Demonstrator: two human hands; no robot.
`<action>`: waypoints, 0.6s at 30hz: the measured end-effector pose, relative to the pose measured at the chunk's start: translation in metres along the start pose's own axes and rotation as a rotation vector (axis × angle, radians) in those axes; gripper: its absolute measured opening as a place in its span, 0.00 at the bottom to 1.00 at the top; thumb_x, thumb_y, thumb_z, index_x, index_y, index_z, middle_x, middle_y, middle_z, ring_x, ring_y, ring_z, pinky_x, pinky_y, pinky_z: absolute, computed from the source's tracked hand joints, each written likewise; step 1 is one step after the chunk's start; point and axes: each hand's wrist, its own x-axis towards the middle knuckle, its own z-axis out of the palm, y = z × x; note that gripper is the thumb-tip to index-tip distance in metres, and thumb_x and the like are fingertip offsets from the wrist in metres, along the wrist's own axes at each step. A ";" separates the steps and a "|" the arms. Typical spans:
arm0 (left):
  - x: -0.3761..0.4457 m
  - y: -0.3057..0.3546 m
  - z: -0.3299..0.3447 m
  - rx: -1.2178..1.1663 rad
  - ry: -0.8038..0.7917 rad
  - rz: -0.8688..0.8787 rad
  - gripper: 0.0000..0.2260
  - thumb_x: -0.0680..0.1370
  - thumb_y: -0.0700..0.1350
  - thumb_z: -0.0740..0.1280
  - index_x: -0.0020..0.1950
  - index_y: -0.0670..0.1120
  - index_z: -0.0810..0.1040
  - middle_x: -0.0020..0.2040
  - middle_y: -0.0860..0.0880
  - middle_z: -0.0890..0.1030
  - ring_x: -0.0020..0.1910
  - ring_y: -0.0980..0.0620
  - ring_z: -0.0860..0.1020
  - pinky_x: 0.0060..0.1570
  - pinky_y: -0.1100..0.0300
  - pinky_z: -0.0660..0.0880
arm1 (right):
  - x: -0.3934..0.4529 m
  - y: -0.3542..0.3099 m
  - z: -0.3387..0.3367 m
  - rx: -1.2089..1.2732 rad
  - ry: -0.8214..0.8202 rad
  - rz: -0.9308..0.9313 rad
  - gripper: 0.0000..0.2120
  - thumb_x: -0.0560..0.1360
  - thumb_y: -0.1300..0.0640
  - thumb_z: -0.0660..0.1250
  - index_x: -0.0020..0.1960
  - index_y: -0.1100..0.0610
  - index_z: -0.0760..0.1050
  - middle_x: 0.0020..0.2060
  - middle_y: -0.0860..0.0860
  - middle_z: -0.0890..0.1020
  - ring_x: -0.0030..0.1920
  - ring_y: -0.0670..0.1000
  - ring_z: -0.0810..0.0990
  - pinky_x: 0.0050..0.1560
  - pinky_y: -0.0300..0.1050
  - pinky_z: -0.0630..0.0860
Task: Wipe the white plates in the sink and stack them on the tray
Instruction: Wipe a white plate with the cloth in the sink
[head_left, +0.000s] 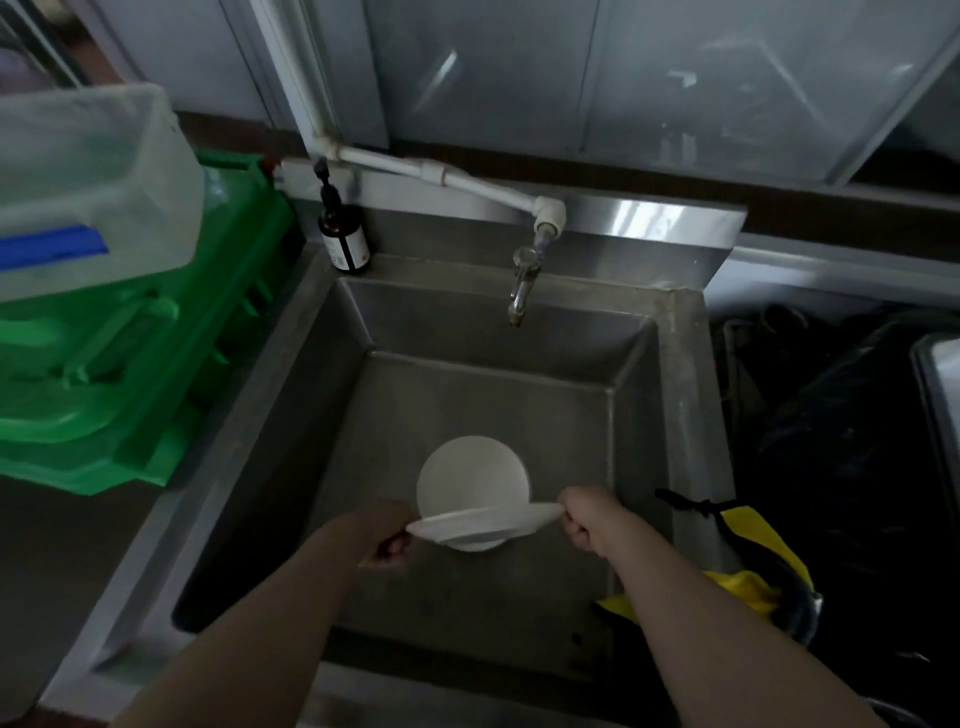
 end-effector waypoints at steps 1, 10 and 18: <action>-0.005 0.005 -0.003 0.001 0.000 -0.014 0.16 0.83 0.40 0.58 0.35 0.43 0.72 0.21 0.49 0.70 0.21 0.55 0.68 0.25 0.65 0.71 | -0.006 -0.007 -0.003 -0.002 -0.005 0.002 0.13 0.79 0.63 0.55 0.37 0.58 0.68 0.26 0.53 0.67 0.20 0.47 0.61 0.19 0.32 0.55; -0.047 0.035 -0.032 -0.051 -0.002 -0.022 0.15 0.81 0.39 0.62 0.34 0.46 0.70 0.22 0.51 0.70 0.22 0.58 0.66 0.24 0.67 0.70 | -0.043 -0.046 -0.019 -0.024 -0.100 -0.015 0.15 0.78 0.63 0.52 0.34 0.58 0.68 0.24 0.52 0.68 0.16 0.43 0.58 0.17 0.31 0.52; -0.069 0.046 -0.039 -0.038 0.009 0.003 0.13 0.81 0.39 0.59 0.37 0.45 0.73 0.24 0.51 0.72 0.20 0.58 0.66 0.24 0.67 0.70 | -0.072 -0.056 -0.034 -0.042 -0.115 -0.013 0.15 0.79 0.63 0.50 0.35 0.58 0.68 0.25 0.51 0.67 0.16 0.42 0.56 0.16 0.31 0.51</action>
